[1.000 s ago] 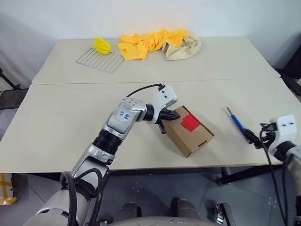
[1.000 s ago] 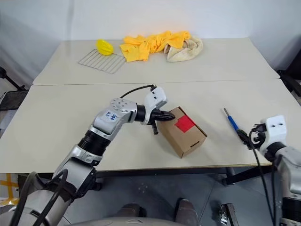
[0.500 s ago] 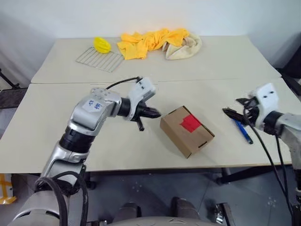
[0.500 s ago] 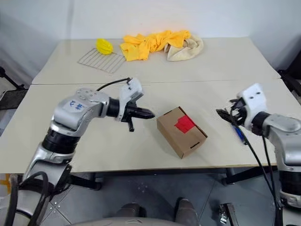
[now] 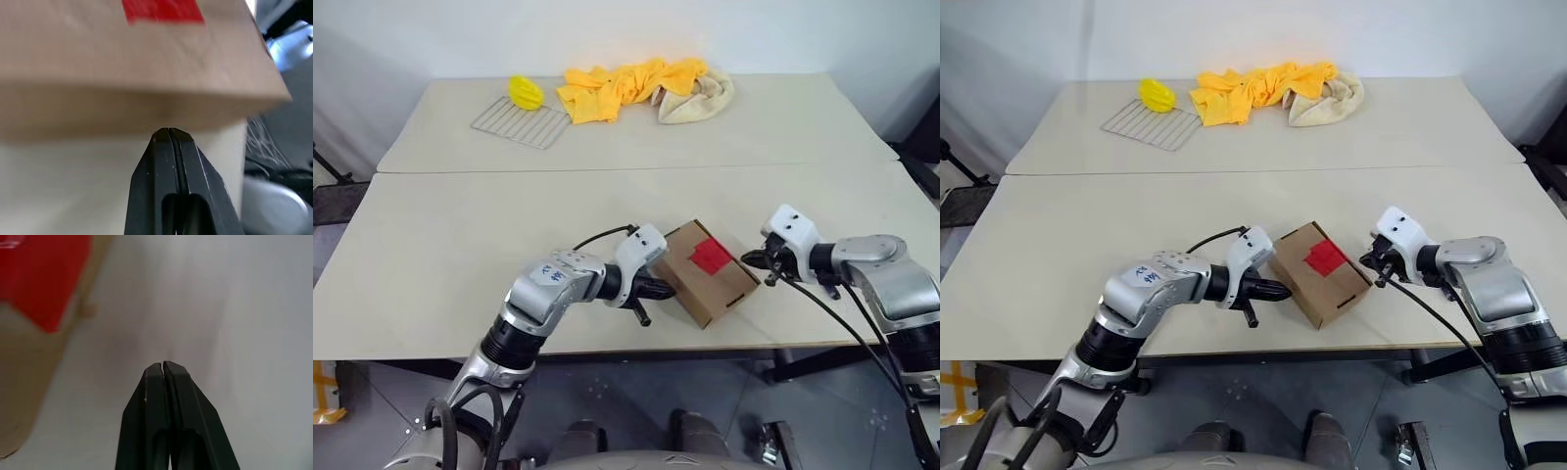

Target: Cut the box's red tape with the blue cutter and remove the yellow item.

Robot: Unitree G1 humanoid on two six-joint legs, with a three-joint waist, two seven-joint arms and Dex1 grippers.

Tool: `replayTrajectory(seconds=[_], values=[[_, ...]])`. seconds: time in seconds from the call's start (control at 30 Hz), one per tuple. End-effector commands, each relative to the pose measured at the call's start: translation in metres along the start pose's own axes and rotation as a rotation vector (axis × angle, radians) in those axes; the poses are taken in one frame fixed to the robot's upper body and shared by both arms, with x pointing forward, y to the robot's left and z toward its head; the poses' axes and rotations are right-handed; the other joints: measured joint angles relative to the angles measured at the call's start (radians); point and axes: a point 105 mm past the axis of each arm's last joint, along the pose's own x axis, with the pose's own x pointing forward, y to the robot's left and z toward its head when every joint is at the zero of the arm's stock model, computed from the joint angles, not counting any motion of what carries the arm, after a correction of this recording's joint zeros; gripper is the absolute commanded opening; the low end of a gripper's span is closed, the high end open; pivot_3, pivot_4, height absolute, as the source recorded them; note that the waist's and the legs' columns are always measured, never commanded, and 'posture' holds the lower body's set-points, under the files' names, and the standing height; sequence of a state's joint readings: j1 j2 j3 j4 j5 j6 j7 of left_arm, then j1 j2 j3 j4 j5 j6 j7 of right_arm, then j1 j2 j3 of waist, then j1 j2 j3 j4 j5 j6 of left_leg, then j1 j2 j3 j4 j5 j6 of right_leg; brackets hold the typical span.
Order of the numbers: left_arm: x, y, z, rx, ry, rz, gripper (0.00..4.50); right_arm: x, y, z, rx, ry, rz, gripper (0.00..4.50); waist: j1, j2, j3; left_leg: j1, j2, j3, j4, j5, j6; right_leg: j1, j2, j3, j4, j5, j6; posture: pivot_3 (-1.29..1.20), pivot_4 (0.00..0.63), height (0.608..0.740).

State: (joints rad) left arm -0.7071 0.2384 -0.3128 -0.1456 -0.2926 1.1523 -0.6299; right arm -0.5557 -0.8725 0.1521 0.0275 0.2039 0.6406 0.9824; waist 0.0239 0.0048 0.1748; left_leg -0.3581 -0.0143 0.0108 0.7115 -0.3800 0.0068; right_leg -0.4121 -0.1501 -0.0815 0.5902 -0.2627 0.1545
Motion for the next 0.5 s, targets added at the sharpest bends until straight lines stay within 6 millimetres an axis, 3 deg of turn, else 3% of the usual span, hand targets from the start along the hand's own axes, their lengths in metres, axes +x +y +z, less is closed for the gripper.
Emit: replayTrajectory(seconds=[0.03, 0.5], values=[[-0.003, 0.009, 0.010, 0.008, -0.060, 0.056, 0.00, -0.005, 0.012, 0.018, -0.038, -0.037, 0.035, 0.06, -0.001, 0.000, 0.000, 0.000, 0.000, 0.000, 0.000, 0.000, 0.000, 0.000, 0.000, 0.000, 0.000, 0.000, 0.000, 0.00, 0.150, 0.740], [-0.015, 0.035, 0.013, 0.044, -0.047, 0.119, 0.00, 0.010, 0.034, 0.030, -0.039, -0.039, 0.073, 0.06, 0.000, 0.000, 0.000, 0.000, 0.000, 0.000, 0.001, 0.000, 0.000, 0.000, 0.000, 0.000, 0.000, 0.000, 0.000, 0.00, 0.150, 0.740]])
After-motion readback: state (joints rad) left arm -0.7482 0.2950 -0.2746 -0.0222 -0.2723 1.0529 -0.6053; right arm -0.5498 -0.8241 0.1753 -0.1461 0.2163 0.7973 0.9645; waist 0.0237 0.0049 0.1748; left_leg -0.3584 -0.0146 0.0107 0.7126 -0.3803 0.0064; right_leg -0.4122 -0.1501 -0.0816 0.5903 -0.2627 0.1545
